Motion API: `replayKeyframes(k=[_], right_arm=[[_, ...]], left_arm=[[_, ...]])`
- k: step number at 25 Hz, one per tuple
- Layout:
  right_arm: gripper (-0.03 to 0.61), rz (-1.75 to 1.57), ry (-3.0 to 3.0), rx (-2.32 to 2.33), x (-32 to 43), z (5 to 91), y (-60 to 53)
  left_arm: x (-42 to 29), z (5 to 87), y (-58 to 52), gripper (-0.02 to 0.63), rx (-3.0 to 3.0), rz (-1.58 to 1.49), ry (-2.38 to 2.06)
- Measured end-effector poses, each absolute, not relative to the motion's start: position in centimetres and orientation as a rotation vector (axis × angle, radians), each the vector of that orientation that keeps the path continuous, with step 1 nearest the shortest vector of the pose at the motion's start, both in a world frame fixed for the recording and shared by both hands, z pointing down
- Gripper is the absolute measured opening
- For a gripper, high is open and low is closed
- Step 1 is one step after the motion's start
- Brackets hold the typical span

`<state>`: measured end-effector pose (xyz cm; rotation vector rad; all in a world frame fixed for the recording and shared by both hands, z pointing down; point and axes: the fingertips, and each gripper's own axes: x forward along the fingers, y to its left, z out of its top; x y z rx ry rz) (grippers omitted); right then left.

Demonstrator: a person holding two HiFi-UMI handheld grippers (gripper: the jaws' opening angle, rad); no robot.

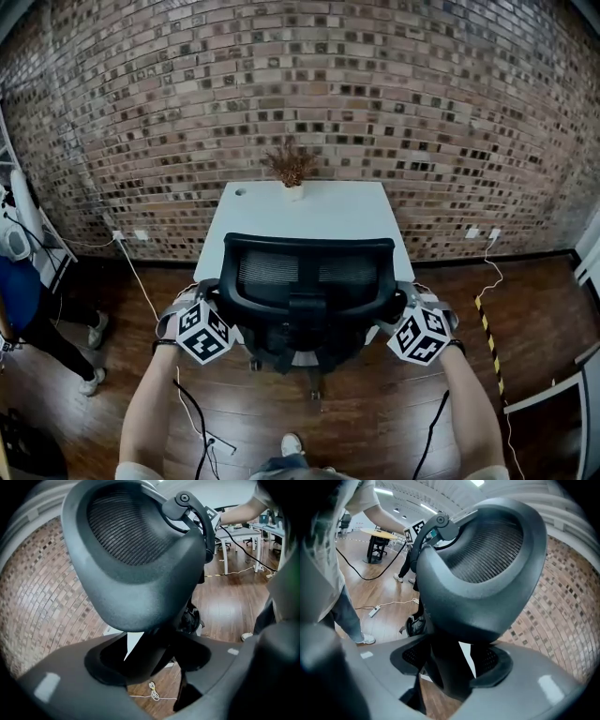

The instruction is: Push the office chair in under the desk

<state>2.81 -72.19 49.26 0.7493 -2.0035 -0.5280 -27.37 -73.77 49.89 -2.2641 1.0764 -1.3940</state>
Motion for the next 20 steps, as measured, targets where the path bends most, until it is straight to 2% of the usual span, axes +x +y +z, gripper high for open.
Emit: replayKeyframes(k=[11, 20], right_arm=[[0.282, -0.52, -1.991, 0.776, 2.8, 49.4, -73.2], [0.287, -0.558, -1.89, 0.852, 3.9, 48.8, -72.3]], left_arm=[[-27.3, 49.9, -74.8, 0.318, -2.268, -1.336, 1.071], [-27.5, 48.1, -73.2, 0.313, -2.157, -1.243, 1.297]])
